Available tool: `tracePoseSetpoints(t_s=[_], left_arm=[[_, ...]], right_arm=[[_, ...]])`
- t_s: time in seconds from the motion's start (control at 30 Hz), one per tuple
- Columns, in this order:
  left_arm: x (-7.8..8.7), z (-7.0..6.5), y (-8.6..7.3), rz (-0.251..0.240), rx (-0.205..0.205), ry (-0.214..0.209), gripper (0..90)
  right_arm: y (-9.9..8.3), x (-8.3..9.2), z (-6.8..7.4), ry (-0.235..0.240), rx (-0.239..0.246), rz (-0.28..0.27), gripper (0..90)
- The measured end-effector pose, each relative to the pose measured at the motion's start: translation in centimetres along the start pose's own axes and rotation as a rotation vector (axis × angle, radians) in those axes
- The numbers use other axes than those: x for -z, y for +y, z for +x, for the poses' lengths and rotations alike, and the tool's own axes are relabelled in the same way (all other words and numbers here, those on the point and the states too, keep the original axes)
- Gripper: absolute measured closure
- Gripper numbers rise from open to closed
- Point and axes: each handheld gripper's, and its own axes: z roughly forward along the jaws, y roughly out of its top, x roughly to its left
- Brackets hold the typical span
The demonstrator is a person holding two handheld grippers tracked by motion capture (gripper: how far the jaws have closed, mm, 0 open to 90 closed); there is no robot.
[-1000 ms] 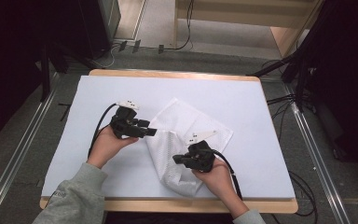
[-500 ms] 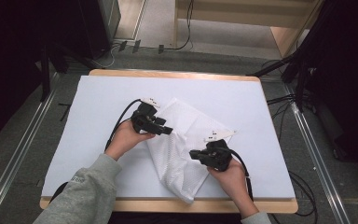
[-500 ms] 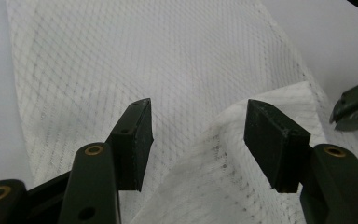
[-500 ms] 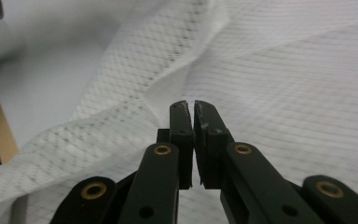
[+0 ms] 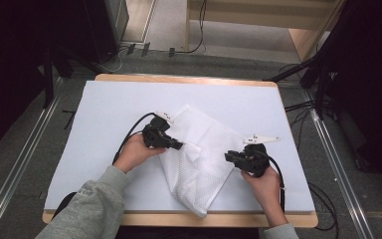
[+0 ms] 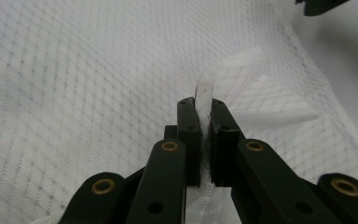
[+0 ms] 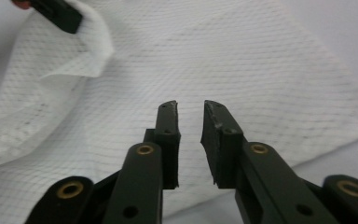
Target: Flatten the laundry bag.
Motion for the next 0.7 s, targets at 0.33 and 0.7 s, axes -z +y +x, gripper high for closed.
tracePoseSetpoints(t_s=[0.33,0.7], left_arm=[[4.1,0.5,-1.6,-0.116,0.029,-0.059,87.2],[6.1,0.4,-3.9,-0.159,0.036,-0.025,85.2]], right_arm=[[-0.5,0.5,-2.9,-0.078,-0.032,-0.014,65.9],[-0.3,-0.3,-5.1,-0.152,-0.057,-0.024,56.9]])
